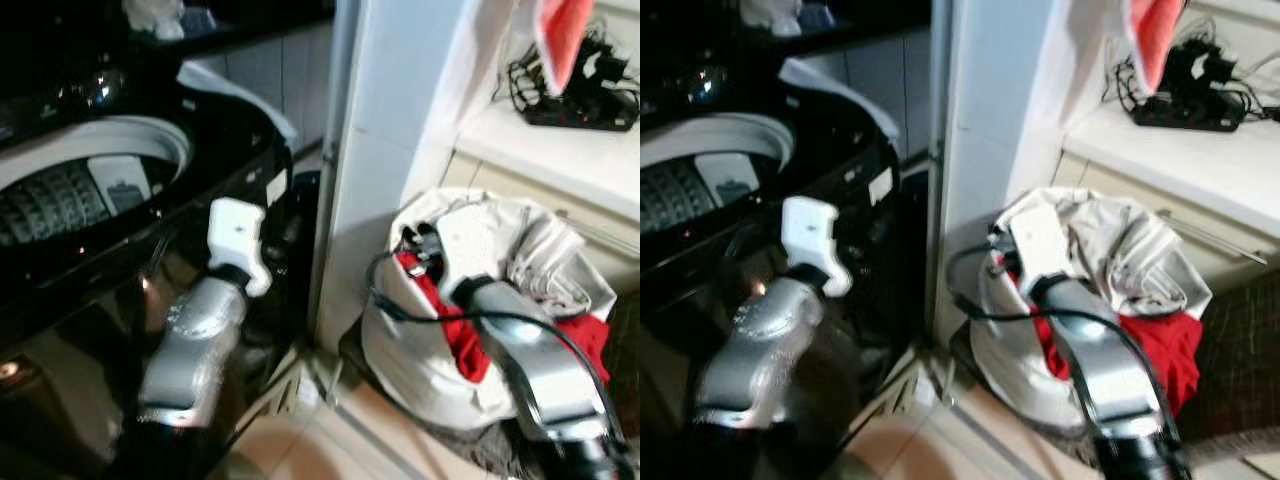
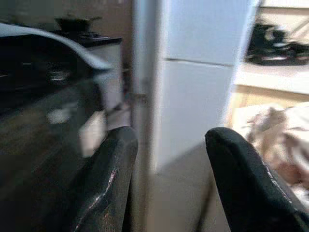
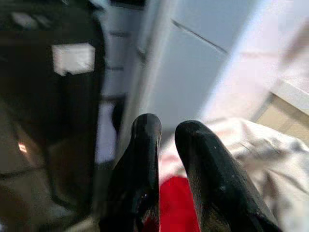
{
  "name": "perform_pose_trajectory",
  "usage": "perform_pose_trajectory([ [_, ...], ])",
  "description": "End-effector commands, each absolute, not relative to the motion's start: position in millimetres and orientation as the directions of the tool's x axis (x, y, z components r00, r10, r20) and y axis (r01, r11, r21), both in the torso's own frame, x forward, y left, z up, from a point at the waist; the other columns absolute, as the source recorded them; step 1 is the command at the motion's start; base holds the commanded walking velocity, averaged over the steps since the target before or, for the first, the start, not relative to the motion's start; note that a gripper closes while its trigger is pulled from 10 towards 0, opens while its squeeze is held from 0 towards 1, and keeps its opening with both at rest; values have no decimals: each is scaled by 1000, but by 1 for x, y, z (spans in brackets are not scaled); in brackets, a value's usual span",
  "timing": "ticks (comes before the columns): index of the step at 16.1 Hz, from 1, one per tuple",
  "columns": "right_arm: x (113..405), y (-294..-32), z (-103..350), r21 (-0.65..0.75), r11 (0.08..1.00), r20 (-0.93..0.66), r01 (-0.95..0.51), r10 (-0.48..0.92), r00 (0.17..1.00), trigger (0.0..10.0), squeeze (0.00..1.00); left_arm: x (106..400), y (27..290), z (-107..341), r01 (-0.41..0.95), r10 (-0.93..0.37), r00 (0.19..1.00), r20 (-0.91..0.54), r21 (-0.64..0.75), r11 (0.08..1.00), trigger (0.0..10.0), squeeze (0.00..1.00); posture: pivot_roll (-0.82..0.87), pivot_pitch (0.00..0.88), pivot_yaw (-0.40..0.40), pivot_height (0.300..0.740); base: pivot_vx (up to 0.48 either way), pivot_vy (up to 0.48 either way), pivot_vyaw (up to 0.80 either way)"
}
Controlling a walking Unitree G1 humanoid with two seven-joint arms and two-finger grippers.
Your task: Clothes washing
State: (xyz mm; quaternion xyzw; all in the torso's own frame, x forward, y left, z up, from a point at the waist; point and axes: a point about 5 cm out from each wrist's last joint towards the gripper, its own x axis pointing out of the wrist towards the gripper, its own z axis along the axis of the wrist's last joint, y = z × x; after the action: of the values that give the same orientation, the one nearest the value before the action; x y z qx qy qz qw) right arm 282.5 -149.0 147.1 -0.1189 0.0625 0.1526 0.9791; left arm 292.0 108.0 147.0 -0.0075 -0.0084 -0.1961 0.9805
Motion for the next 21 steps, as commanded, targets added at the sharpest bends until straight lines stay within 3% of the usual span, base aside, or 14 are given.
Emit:
perform_pose_trajectory([
  [1,283,-148,149,-201,929,-153,-310,283,947,10000,0,293,108,151,388,-388,921,26,0,922,10000,0,87,0,-40,740,311,0,0],
  [8,282,-154,147,-146,962,-134,-230,212,968,10000,0,295,112,152,389,-390,920,31,35,921,10000,0,77,0,-7,740,44,0,0],
  [18,282,-165,149,-186,965,-138,-186,162,977,10000,0,296,107,147,395,-397,918,12,71,916,10000,0,55,0,5,740,0,0,0],
  [21,283,-161,149,-177,963,-141,-201,177,974,10000,0,295,106,146,390,-391,920,9,70,918,10000,0,63,0,-7,740,0,-459,0],
])
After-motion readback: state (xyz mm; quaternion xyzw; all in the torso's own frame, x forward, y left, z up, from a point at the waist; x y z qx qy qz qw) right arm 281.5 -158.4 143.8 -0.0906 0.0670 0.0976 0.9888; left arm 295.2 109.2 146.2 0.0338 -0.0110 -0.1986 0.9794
